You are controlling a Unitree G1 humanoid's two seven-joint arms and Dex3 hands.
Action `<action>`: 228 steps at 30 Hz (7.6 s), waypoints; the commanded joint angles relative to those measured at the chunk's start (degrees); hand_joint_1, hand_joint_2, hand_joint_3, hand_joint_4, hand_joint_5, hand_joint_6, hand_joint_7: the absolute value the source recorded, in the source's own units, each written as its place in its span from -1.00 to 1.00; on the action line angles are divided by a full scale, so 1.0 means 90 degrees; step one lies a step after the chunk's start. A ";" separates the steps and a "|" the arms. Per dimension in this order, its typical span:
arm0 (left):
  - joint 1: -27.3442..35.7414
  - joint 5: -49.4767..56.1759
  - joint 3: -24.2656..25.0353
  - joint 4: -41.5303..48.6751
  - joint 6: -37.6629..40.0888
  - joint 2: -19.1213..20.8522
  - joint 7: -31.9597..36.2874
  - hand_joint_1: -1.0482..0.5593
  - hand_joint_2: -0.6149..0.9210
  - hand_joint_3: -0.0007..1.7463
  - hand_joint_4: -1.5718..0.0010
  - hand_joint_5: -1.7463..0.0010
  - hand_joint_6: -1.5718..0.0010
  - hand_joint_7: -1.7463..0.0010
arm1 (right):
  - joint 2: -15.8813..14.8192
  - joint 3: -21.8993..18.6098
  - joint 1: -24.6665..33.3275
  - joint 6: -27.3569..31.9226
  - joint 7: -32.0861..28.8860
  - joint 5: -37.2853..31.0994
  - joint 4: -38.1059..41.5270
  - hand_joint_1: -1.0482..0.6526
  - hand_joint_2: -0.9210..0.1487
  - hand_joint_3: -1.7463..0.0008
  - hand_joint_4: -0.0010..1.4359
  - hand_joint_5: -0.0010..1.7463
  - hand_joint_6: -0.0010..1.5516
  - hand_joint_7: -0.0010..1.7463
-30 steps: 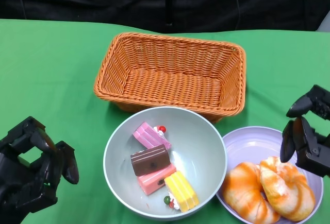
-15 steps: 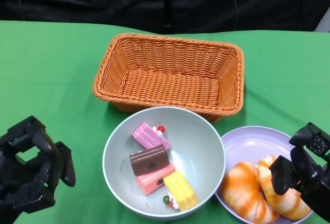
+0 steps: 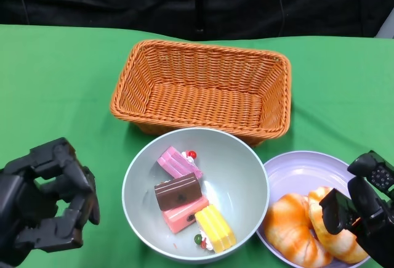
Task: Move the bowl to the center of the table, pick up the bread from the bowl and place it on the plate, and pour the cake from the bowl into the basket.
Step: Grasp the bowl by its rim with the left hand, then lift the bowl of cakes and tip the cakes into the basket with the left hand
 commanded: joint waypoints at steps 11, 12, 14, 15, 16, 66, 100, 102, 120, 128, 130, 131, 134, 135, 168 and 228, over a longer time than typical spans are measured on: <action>0.0052 0.1360 -0.0162 -0.0303 -0.0893 0.0382 0.0424 0.16 0.24 0.47 -0.07 -0.71 -0.09 -0.37 | -0.0020 0.0207 0.0034 -0.0054 -0.0101 -0.0258 -0.0017 0.10 -0.43 -0.33 0.20 1.00 -0.16 1.00; -0.0004 0.1527 -0.0177 -0.0253 -0.1155 0.0430 0.0416 0.15 0.19 0.50 -0.04 -0.70 -0.08 -0.36 | -0.0016 0.0227 0.0025 -0.0065 -0.0100 -0.0289 0.0007 0.09 -0.43 -0.33 0.20 1.00 -0.17 1.00; -0.0094 0.1767 -0.0205 -0.0095 -0.1643 0.0522 0.0363 0.10 0.14 0.52 -0.01 -0.67 -0.06 -0.34 | 0.0004 0.0249 0.0012 -0.0063 -0.0128 -0.0334 0.0034 0.09 -0.42 -0.33 0.19 1.00 -0.17 0.99; -0.0126 0.1860 -0.0217 0.0006 -0.1873 0.0566 0.0354 0.10 0.14 0.50 0.01 -0.65 -0.04 -0.32 | 0.0017 0.0251 0.0009 -0.0051 -0.0149 -0.0334 0.0034 0.08 -0.43 -0.33 0.19 1.00 -0.17 0.99; -0.0177 0.2067 -0.0224 0.0162 -0.2242 0.0631 0.0390 0.09 0.14 0.48 0.03 -0.62 -0.04 -0.30 | 0.0028 0.0255 0.0008 -0.0041 -0.0171 -0.0338 0.0032 0.08 -0.43 -0.33 0.19 1.00 -0.17 0.99; -0.2940 0.7238 -0.2254 0.3639 -0.7134 0.3375 0.2549 -0.21 0.96 -0.99 0.03 0.96 -0.13 1.00 | 0.0369 0.0253 -0.0088 0.0352 -0.1569 -0.0038 -0.0349 0.08 -0.59 -0.25 0.17 1.00 -0.14 0.93; -0.4439 1.0396 -0.4494 0.5128 -0.5994 0.3476 0.6332 -0.33 0.86 -1.00 -0.07 0.97 -0.17 0.98 | 0.0761 0.0244 -0.0349 -0.0258 -0.1196 -0.0746 0.0618 0.07 -0.59 -0.25 0.19 1.00 -0.18 0.97; -0.4519 1.0576 -0.4715 0.5230 -0.5815 0.3462 0.6680 -0.33 0.85 -1.00 -0.07 0.97 -0.17 0.99 | 0.0756 0.0225 -0.0359 -0.0343 -0.1064 -0.0791 0.0747 0.07 -0.59 -0.25 0.19 1.00 -0.19 0.97; -0.5150 1.0717 -0.5908 0.6155 -0.5138 0.3265 0.7755 -0.31 0.90 -0.99 -0.12 0.98 -0.22 0.99 | 0.0844 0.0148 -0.0561 -0.0779 -0.0603 -0.1094 0.1501 0.09 -0.54 -0.28 0.20 1.00 -0.17 0.95; -0.5330 1.0729 -0.6222 0.6387 -0.5068 0.3254 0.8040 -0.30 0.94 -0.98 -0.16 0.98 -0.25 0.99 | 0.0836 0.0146 -0.0596 -0.0864 -0.0534 -0.1140 0.1621 0.09 -0.53 -0.29 0.20 1.00 -0.17 0.96; -0.5358 1.0715 -0.6278 0.6437 -0.5051 0.3242 0.8070 -0.29 0.94 -0.99 -0.17 0.97 -0.26 0.98 | 0.0846 0.0134 -0.0606 -0.0858 -0.0544 -0.1135 0.1631 0.09 -0.53 -0.30 0.20 1.00 -0.17 0.97; -0.5366 1.0711 -0.6301 0.6446 -0.5037 0.3242 0.8076 -0.30 0.94 -0.99 -0.18 0.97 -0.27 0.98 | 0.0849 0.0126 -0.0608 -0.0848 -0.0548 -0.1130 0.1630 0.09 -0.53 -0.30 0.20 1.00 -0.17 0.97; -0.5420 1.0780 -0.6416 0.6467 -0.5001 0.3246 0.8239 -0.30 0.93 -1.00 -0.25 0.94 -0.33 0.96 | 0.0863 0.0124 -0.0600 -0.0853 -0.0587 -0.1155 0.1599 0.08 -0.52 -0.30 0.19 1.00 -0.17 0.97; -0.5438 1.0799 -0.6454 0.6477 -0.4990 0.3248 0.8294 -0.30 0.93 -1.00 -0.27 0.94 -0.35 0.96 | 0.0868 0.0124 -0.0598 -0.0856 -0.0598 -0.1165 0.1590 0.08 -0.51 -0.30 0.19 1.00 -0.17 0.97; -0.5490 1.0429 -0.6813 0.6896 -0.5298 0.3026 0.9672 -0.12 0.75 -1.00 -0.13 -1.00 -0.17 -0.39 | 0.0992 0.0051 -0.0567 -0.0712 -0.0857 -0.1083 0.1395 0.07 -0.61 -0.22 0.17 1.00 -0.15 0.91; -0.4392 0.5854 -0.2869 0.3256 -0.4625 0.1093 0.4566 0.15 0.13 0.89 -0.30 -1.00 -0.12 -1.00 | 0.0978 -0.0178 -0.0706 -0.0546 -0.0840 -0.1107 0.1614 0.07 -0.60 -0.20 0.18 1.00 -0.15 0.92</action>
